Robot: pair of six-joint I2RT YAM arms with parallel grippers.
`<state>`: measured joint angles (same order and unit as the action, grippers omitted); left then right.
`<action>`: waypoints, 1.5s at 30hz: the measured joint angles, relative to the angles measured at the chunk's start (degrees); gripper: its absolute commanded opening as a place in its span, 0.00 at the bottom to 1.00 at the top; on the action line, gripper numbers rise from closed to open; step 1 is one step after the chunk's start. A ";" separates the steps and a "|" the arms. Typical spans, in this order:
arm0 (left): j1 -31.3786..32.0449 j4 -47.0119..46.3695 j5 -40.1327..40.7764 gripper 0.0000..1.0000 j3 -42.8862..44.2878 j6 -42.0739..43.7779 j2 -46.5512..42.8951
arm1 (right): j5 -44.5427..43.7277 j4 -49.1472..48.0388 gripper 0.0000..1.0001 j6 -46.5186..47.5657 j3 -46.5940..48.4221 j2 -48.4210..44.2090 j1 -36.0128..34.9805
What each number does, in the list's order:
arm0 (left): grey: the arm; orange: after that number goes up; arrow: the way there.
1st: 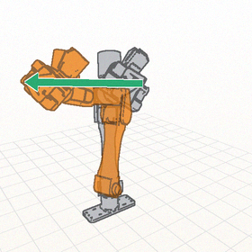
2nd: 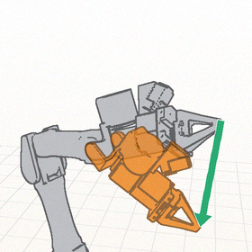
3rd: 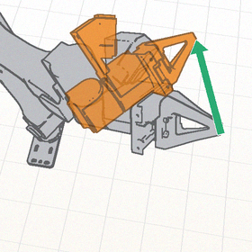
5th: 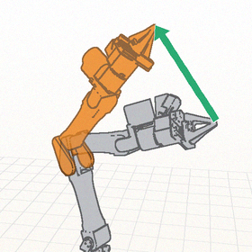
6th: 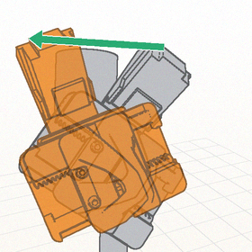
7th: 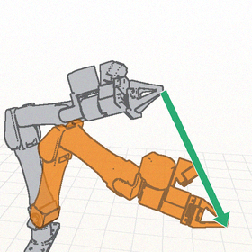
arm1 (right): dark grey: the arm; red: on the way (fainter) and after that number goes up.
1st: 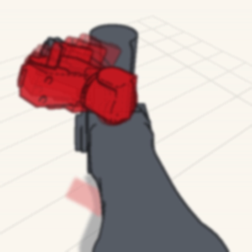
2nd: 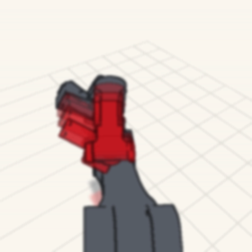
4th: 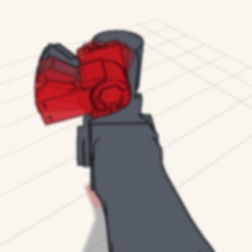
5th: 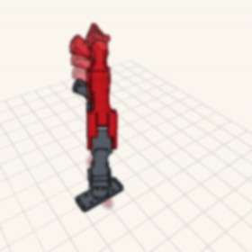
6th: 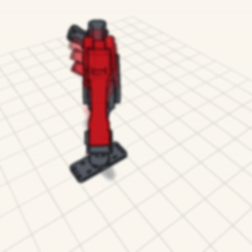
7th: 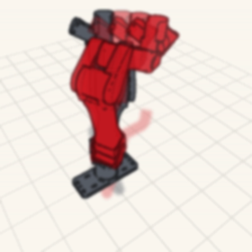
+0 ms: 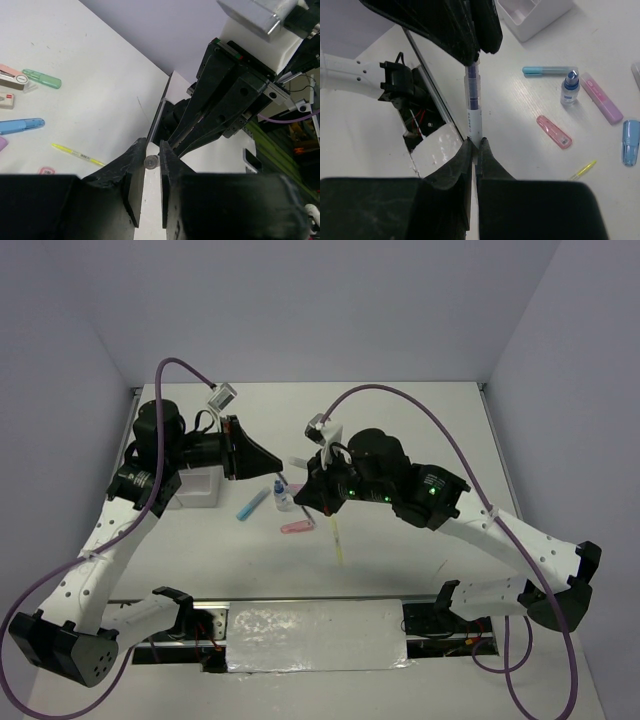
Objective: Sort the stationery into containers
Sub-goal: Close the pen cap on the pen.
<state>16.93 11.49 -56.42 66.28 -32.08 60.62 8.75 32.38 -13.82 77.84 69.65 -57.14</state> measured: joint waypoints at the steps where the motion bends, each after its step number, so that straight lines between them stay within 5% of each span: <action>1: 0.00 -0.37 0.04 0.34 0.00 -0.50 0.00 | -0.02 -0.33 0.00 -0.09 0.00 -0.02 0.00; 9: 0.87 -0.70 -1.53 0.40 -0.09 -2.75 -0.02 | -1.33 -6.40 0.00 -0.70 0.00 -0.52 0.02; 20: 1.22 -2.71 -2.01 0.02 -0.44 -3.10 -0.28 | -1.22 -7.39 0.00 -1.60 -0.02 -0.72 0.02; 26: 1.25 -3.45 -2.58 0.00 -0.46 -3.10 -0.70 | 0.02 -9.62 0.00 -1.68 -1.57 -1.75 0.04; 28: 1.33 -3.87 -3.02 0.00 -0.46 -3.45 -0.96 | 0.83 -10.95 0.08 -1.68 -2.60 -2.40 0.04; 32: 1.46 -7.02 -3.74 0.00 -0.94 -5.66 -1.88 | 2.84 -14.10 0.43 -1.70 -4.81 -4.11 0.15; 35: 1.64 -10.05 -4.33 0.00 -0.92 -7.17 -2.25 | 4.35 -15.52 0.44 -1.75 -6.86 -5.22 0.17; 39: 2.01 -12.57 -5.33 0.00 -0.92 -8.66 -2.25 | 5.75 -16.28 0.43 -1.77 -7.93 -5.31 0.31; 45: 3.19 -12.20 -6.34 0.00 -0.20 -7.48 -1.86 | 8.68 -17.84 0.09 -2.23 -7.93 -5.27 0.39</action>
<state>20.12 -0.71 -62.76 66.08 -39.55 58.76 17.43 14.55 -16.05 69.91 64.38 -56.75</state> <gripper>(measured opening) 0.238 0.164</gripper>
